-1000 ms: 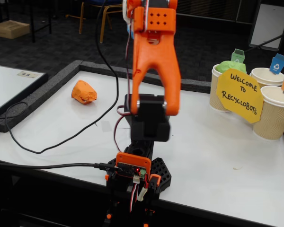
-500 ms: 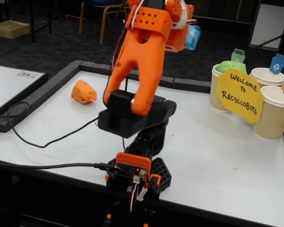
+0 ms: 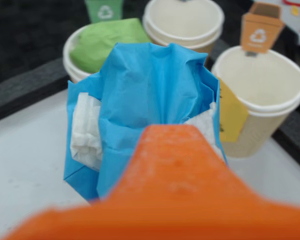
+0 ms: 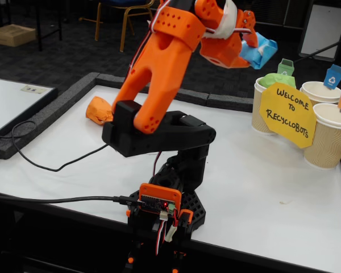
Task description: Sort rubbish by color.
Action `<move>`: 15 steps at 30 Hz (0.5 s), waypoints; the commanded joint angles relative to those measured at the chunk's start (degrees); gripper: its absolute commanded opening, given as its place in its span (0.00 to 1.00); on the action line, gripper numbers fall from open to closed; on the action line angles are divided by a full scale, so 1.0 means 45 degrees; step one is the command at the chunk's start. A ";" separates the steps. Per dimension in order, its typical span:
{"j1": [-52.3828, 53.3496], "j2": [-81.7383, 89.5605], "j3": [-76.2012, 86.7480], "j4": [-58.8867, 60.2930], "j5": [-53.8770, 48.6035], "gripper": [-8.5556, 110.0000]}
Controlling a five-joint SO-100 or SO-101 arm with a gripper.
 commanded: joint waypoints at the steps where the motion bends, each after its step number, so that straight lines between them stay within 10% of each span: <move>1: 0.0527 0.0000 -0.1230 -0.0449 -0.0254 0.07; 15: 0.0586 -0.0918 -0.3184 -0.0781 -0.0254 0.07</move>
